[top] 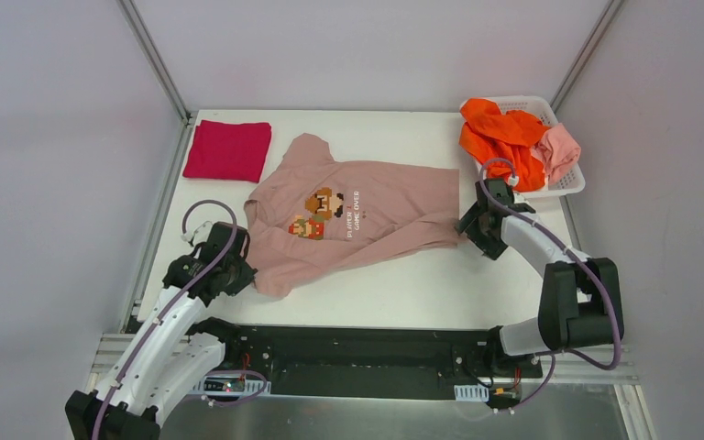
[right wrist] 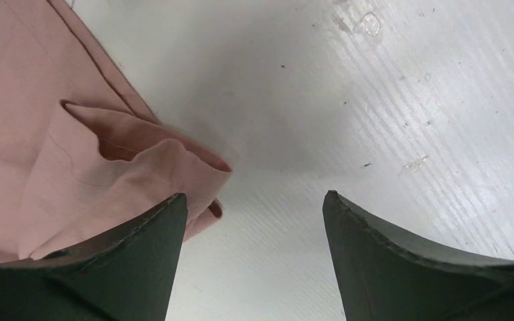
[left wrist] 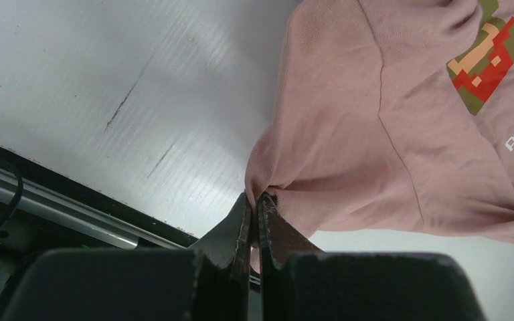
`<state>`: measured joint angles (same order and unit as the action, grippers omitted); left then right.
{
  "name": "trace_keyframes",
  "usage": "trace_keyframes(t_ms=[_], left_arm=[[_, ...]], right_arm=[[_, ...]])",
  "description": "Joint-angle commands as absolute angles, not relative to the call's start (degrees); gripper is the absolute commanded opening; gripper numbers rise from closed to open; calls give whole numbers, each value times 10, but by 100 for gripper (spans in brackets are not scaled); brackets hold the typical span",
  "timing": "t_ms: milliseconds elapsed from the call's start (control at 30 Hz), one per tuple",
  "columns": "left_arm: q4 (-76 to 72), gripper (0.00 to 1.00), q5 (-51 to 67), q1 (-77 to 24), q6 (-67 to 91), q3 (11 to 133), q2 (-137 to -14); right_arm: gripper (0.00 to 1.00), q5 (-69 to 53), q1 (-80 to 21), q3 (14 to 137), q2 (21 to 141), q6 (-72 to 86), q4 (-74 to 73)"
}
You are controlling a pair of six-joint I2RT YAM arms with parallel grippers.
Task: Fold and stack the t-shirts
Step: Flatten out the tshirt
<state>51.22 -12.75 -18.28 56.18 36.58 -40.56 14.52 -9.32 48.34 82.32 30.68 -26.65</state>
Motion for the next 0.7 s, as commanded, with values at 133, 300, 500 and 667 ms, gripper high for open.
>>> trace_keyframes(t_ms=[133, 300, 500, 667], left_arm=[[503, 0, -147, -179, 554, 358, -413], [500, 0, -148, -180, 553, 356, -413], [500, 0, -150, -180, 555, 357, -412], [498, 0, -154, -179, 555, 370, -408]], right_arm=[[70, 107, -85, 476, 838, 342, -210], [54, 90, -85, 469, 866, 369, -182], [17, 84, -85, 448, 873, 390, -154], [0, 100, -85, 457, 844, 377, -157]])
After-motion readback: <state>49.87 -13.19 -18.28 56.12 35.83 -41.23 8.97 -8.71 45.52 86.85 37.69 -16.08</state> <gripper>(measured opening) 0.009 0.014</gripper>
